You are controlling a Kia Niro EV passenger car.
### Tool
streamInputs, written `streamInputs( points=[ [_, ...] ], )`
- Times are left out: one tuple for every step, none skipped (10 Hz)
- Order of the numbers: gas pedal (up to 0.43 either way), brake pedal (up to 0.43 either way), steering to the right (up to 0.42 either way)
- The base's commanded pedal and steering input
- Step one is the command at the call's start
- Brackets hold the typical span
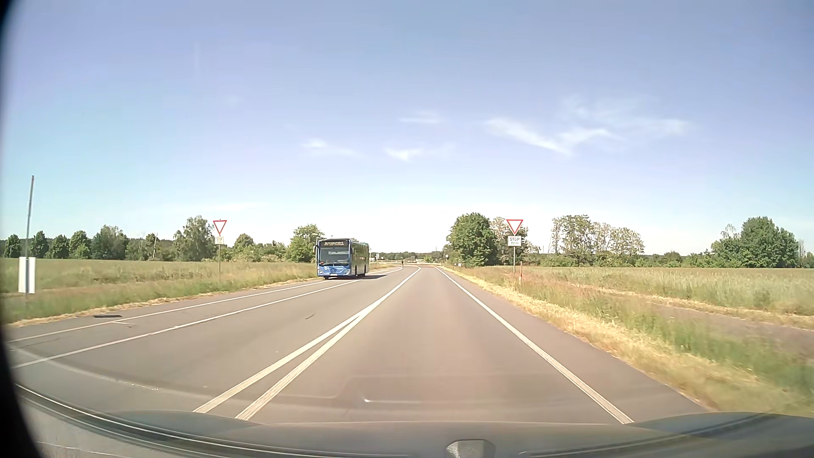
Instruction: Follow the waypoints while adhering to traffic rules and regulations
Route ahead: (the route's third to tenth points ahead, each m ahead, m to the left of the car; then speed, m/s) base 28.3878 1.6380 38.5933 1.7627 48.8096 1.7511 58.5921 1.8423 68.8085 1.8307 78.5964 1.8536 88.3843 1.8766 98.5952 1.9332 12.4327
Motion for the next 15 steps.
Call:
streamInputs(
  points=[
    [0.079, 0.03, 0.001],
    [0.079, 0.03, 0.001],
    [0.079, 0.03, 0.001],
    [0.079, 0.03, 0.001],
    [0.079, 0.03, 0.001],
    [0.079, 0.03, 0.001],
    [0.079, 0.03, 0.001],
    [0.079, 0.03, 0.001],
    [0.079, 0.03, 0.001],
    [0.079, 0.03, 0.001],
    [0.079, 0.03, 0.0],
    [0.079, 0.03, 0.001],
    [0.079, 0.03, 0.0],
    [0.079, 0.03, 0.001],
    [0.079, 0.03, 0.001]
  ],
)
